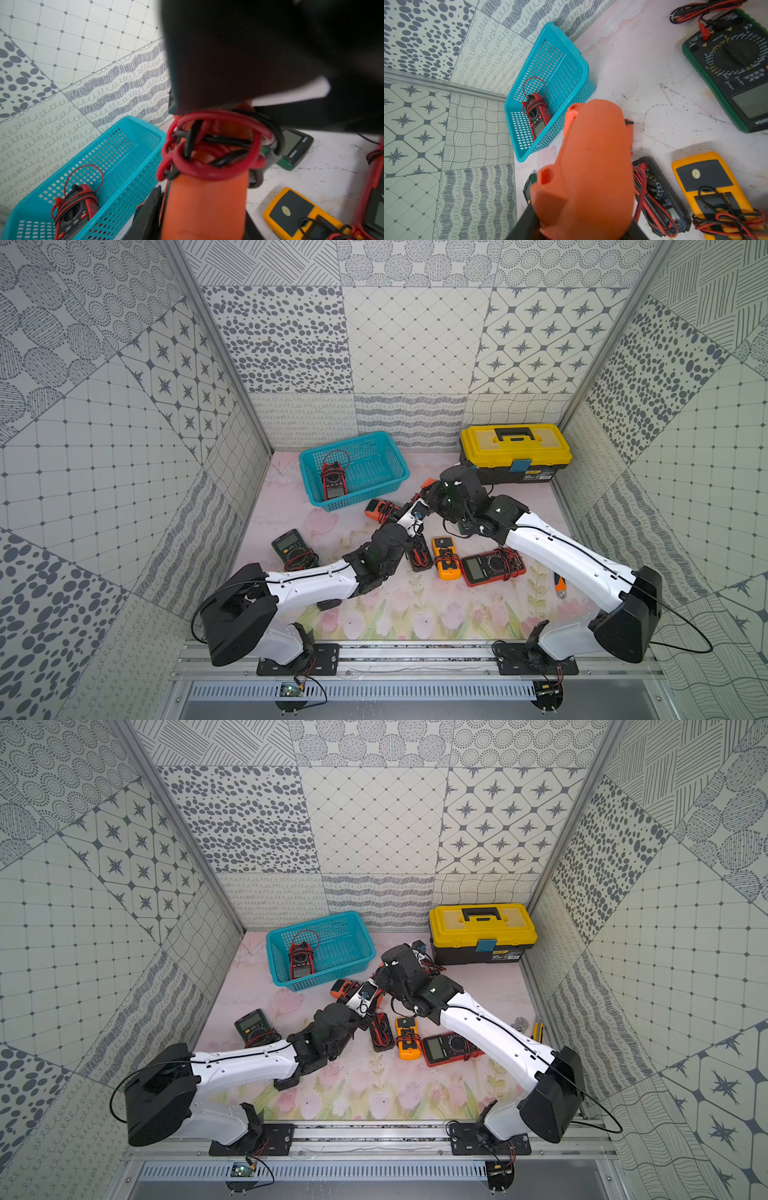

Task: Put the multimeter into the basket
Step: Pick up the multimeter from the center of the board, then place the multimeter in the basket.

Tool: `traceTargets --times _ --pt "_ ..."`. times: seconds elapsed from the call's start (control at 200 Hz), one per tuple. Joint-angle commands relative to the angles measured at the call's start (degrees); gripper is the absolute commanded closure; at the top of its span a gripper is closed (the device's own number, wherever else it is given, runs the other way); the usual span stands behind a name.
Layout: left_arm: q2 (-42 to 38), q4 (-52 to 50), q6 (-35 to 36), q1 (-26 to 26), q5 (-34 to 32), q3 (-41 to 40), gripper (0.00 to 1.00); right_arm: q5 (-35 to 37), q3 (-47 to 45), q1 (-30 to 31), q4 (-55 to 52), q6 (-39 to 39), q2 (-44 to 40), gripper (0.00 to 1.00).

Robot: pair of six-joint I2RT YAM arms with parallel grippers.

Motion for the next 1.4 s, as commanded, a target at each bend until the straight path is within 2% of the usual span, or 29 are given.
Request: traceTargets --times 0.0,0.02,0.07,0.16,0.24,0.29,0.4,0.51,0.63,0.816,1.001,1.136,1.396 --pt "0.5 1.0 -5.2 1.8 -3.6 2.5 0.96 -1.8 -0.4 1.7 -0.4 -0.2 -2.0 1.0" --pt "0.4 0.9 -5.5 1.8 -3.5 2.4 1.0 -1.7 -0.4 1.7 -0.4 -0.3 -2.0 1.0" --pt "0.0 0.7 -6.3 1.8 -3.5 2.4 1.0 -1.5 -0.5 1.7 -0.2 -0.8 -2.0 0.98" --pt "-1.1 0.5 -8.4 2.0 -3.2 1.9 1.0 -1.2 -0.5 1.7 0.2 -1.8 -2.1 0.84" --pt "-2.5 -0.6 -11.4 2.5 -1.5 1.7 1.0 -1.1 0.0 1.6 0.6 -3.2 -2.3 0.54" --pt "-3.5 -1.5 -13.7 3.1 -0.4 1.7 1.0 -0.9 0.4 1.5 1.0 -4.5 -2.7 0.32" --pt "-5.8 -3.5 -19.1 5.7 3.1 1.6 1.0 -0.7 1.7 1.1 1.8 -8.0 -4.1 0.02" --pt "-8.2 -5.7 -27.0 9.5 7.2 1.9 1.0 -0.5 2.1 0.2 2.4 -10.1 -6.3 0.02" --pt "-9.4 -11.0 -39.8 17.2 15.7 4.1 1.0 0.4 0.3 -0.9 3.5 -11.0 -10.2 0.02" --pt "-5.1 -16.8 -56.7 29.4 27.9 10.2 1.0 1.3 -5.5 -2.3 8.3 -13.0 -17.7 0.02" --pt "4.0 -16.2 -65.8 36.0 35.0 16.8 1.0 2.8 -7.5 -2.5 7.6 -16.1 -21.0 0.02" --pt "13.1 -11.9 -73.7 40.1 40.4 22.0 1.0 2.2 -8.1 -2.4 5.2 -17.6 -20.6 0.02" --pt "26.7 -12.1 -79.0 41.5 42.1 36.1 1.0 0.9 -12.3 -2.6 4.5 -16.7 -20.9 0.02"
